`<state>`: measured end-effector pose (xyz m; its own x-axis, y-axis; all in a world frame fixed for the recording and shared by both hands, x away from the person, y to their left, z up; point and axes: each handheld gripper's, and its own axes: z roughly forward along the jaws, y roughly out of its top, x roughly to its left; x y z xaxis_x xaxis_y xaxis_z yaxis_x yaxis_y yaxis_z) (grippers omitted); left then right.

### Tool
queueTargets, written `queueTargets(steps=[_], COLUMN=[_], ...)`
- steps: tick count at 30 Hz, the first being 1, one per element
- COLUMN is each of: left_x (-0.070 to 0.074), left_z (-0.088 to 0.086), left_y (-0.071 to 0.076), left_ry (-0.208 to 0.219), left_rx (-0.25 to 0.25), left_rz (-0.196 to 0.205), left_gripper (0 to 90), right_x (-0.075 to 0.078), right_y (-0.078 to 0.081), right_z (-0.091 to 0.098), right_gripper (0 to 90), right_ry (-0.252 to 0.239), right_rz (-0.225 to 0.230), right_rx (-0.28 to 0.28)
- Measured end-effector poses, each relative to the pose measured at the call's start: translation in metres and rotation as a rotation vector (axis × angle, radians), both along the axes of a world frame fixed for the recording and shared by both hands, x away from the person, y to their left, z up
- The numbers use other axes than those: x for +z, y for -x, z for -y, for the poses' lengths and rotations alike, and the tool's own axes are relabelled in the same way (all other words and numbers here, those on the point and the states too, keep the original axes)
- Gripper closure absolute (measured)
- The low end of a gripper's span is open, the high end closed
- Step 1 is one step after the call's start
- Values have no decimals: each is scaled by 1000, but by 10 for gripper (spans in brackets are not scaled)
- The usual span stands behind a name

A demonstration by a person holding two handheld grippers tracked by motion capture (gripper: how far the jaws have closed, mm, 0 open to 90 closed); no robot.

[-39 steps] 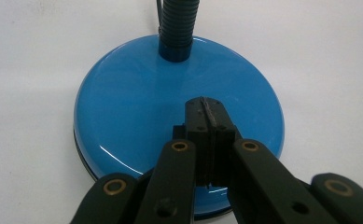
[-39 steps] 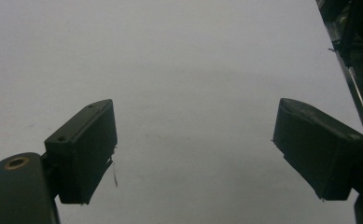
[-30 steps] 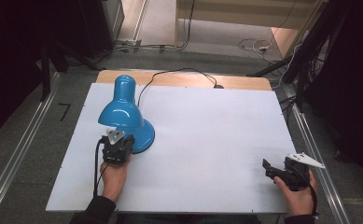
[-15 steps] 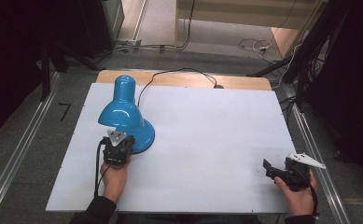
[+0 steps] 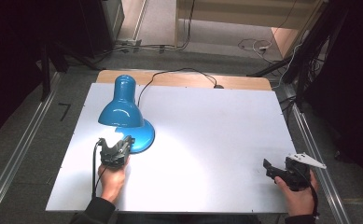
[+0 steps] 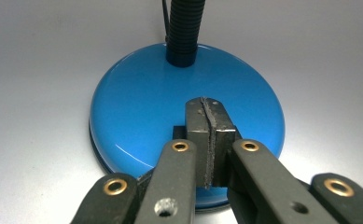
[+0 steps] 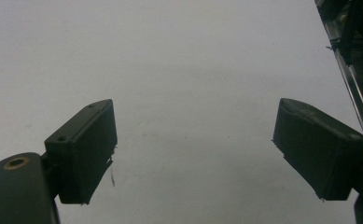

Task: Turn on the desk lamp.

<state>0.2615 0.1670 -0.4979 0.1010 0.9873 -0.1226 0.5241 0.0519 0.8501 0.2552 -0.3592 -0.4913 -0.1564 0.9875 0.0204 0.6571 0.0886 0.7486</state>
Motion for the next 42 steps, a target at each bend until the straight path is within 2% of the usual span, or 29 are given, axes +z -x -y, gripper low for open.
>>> queueTargets(steps=[6, 12, 18, 22, 28, 35, 42], left_x=[2, 3, 6, 7, 9, 10, 12], left_z=[-1, -1, -2, -5, -13, -18, -15], left_y=[3, 6, 13, 17, 20, 23, 31], left_ry=[14, 29, 29, 44, 39, 37, 41], left_rx=[0, -15, -31, -40, -11, 0, -20], left_rz=[4, 0, -2, -5, 3, 2, 11], left_gripper=[878, 789, 644, 494, 368, 296, 288], right_x=[1, 1, 1, 1, 2, 2, 2], right_y=[1, 1, 1, 2, 2, 3, 3], right_z=[1, 1, 2, 2, 3, 4, 4], right_gripper=[119, 119, 119, 119, 119, 119, 119], right_ry=[-1, -1, -6, -6, -6, -9, -10], right_rz=[6, 6, 6, 10, 11, 11, 10], right_rx=[2, 0, -4, -2, -6, -9, -10])
